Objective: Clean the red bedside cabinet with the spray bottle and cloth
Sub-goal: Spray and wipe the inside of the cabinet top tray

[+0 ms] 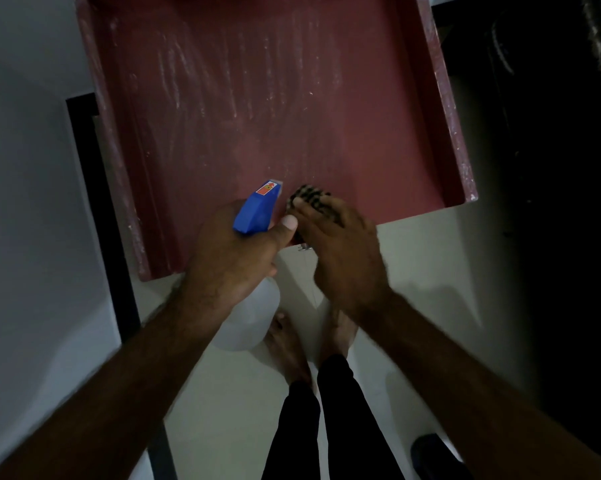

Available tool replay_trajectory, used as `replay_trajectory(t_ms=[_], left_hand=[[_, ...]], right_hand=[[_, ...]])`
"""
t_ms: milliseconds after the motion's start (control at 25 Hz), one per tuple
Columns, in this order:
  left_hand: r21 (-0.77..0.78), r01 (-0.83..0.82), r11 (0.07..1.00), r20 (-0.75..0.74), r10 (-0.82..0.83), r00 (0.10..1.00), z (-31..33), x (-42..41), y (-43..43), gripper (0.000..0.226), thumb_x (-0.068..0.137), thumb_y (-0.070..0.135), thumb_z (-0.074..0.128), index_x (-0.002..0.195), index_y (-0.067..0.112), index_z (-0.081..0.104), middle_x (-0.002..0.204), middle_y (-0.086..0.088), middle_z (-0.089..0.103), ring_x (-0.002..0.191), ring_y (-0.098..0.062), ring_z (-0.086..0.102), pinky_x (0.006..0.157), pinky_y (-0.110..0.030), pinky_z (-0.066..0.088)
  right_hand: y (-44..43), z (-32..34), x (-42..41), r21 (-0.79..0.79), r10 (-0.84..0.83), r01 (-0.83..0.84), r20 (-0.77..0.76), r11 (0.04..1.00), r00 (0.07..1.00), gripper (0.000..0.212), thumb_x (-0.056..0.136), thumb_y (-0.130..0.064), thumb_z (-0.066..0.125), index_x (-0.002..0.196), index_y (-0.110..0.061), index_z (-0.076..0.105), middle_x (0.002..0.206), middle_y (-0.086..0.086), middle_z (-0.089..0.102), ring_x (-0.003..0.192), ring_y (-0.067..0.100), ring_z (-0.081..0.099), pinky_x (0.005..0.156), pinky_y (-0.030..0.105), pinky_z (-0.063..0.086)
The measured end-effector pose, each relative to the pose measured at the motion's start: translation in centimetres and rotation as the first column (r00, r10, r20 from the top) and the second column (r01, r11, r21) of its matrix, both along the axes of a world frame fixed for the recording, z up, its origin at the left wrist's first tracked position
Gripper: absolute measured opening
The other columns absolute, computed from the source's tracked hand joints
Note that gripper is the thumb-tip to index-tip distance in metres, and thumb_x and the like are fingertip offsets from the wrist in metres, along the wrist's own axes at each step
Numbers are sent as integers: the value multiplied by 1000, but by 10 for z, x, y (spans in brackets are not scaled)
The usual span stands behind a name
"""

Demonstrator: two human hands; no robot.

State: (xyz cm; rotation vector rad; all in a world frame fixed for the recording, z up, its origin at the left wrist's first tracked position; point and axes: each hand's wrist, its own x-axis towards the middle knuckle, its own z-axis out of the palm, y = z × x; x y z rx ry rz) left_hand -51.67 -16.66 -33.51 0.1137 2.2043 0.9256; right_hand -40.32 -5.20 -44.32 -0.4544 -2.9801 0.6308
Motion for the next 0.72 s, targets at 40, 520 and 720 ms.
replay_trajectory(t_ms=[40,520,720], left_hand=[[7,-13,1000,0,13,1000,1,-1,-1,40,90,38,71,93,0,60,81,-24,69,42,1,55,41,-6,37],[22,-69,997,12,69,998,6,-11,-4,37,89,38,72,97,4,61,87,-26,69,46,2,57,40,-4,37],[73,-77,994,-8,77,997,8,-15,-3,45,90,32,73,103,-7,57,88,-34,61,59,-17,60,42,-6,39]], right_hand=[[9,1,1,19,22,-22,-1,1000,1000,81,70,-7,35,146,-21,59,150,-3,60,136,32,49,95,47,47],[12,2,-13,49,54,-56,39,997,998,79,71,-9,36,145,-24,61,151,-6,58,136,30,43,93,44,41],[55,4,-11,56,-155,152,65,987,986,84,74,7,56,151,-24,53,152,-4,57,140,31,45,104,53,43]])
